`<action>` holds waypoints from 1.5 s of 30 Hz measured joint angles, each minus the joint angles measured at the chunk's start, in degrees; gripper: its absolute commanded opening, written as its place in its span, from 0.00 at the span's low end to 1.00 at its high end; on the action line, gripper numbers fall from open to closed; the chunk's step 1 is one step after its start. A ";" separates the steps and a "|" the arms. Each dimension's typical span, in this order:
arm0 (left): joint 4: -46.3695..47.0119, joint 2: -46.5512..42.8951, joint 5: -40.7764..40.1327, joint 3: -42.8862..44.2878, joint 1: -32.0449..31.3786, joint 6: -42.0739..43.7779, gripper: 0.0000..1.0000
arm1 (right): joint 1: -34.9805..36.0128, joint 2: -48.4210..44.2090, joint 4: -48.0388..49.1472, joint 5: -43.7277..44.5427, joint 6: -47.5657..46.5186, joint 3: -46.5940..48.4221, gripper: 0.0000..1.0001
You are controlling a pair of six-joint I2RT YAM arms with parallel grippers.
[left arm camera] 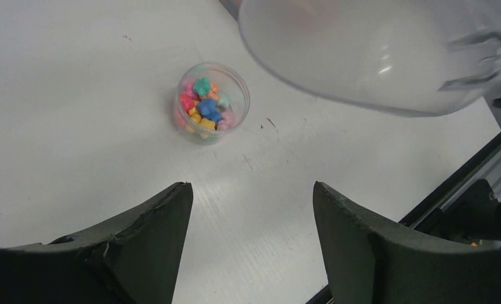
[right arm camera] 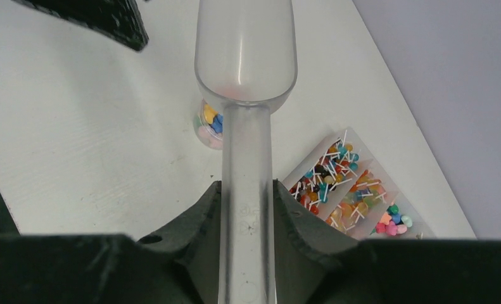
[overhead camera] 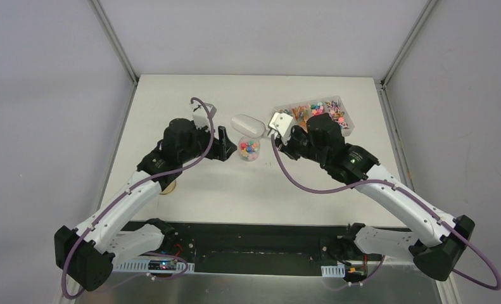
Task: Pack the candies
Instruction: Adjust the spatula.
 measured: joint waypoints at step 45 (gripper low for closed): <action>6.12 6.27 -0.39 2.64 0.02 -4.22 0.74 | -8.57 -2.16 -1.99 -18.21 7.28 -2.73 0.00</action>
